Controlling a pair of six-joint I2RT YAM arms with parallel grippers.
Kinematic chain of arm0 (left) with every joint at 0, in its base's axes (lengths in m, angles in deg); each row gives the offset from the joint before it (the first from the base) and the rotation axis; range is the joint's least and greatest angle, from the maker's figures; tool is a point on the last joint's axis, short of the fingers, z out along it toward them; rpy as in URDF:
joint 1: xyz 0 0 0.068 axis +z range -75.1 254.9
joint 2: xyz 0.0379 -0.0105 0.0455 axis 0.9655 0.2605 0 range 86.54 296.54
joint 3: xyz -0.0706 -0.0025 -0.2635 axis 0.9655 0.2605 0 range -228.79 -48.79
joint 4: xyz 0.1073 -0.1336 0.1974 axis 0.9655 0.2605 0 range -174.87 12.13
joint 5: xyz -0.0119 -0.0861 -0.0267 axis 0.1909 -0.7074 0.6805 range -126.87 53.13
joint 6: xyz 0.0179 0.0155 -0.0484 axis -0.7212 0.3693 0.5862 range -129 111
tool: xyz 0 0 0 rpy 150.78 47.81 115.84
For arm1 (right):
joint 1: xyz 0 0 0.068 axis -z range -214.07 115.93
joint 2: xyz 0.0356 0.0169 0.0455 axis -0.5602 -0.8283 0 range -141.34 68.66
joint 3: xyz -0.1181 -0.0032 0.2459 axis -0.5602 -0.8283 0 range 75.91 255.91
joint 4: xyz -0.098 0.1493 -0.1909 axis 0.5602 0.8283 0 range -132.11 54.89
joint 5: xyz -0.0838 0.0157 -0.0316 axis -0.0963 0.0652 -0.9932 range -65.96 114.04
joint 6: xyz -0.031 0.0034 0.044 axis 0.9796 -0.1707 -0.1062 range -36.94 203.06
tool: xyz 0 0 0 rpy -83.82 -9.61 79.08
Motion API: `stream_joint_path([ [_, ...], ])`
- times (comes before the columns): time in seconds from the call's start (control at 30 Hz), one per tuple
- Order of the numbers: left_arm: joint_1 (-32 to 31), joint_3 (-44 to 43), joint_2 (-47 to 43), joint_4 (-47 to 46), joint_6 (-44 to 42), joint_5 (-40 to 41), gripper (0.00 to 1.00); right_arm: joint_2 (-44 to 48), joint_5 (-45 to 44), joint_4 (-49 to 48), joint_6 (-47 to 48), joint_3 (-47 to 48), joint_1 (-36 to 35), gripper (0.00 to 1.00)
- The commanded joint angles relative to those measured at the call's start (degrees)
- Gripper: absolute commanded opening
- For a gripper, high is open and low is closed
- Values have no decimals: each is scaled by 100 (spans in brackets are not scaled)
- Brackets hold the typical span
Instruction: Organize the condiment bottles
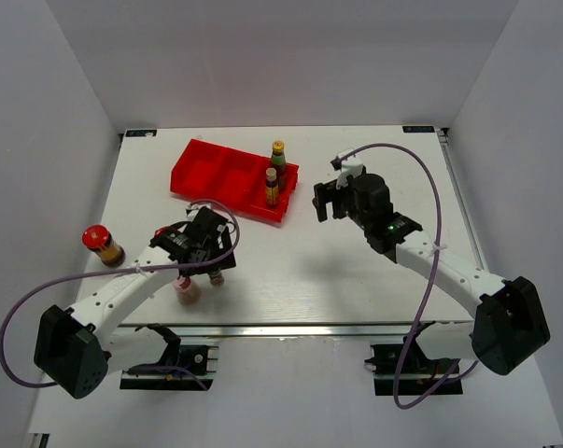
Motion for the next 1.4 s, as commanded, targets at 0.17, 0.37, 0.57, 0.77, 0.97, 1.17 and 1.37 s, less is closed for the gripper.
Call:
stream_joint_path([
  [0.17, -25, -49, 266, -225, -50, 9, 53, 272, -443, -103, 11, 35, 13, 89],
  [0.37, -25, -181, 337, -67, -59, 115, 34, 325, -610, -130, 47, -18, 13, 89],
  [0.57, -25, -584, 310, -66, 46, 737, 27, 316, -750, -235, 38, -62, 22, 89],
  [0.77, 10, -1717, 1108, -918, -357, 1379, 25, 298, -1356, -279, -190, -62, 48, 89],
  [0.97, 535, -3572, 2619, -1129, -946, 1294, 23, 351, -1674, -244, -542, -176, 391, 89],
  [1.17, 1020, -5152, 3938, -1376, -1465, 448, 16, 298, -1550, 204, -1157, -80, 1059, 89],
  [1.37, 1169, -6610, 5125, -1483, -1957, -7, 17, 334, -1366, 231, -1351, -203, 1437, 89],
])
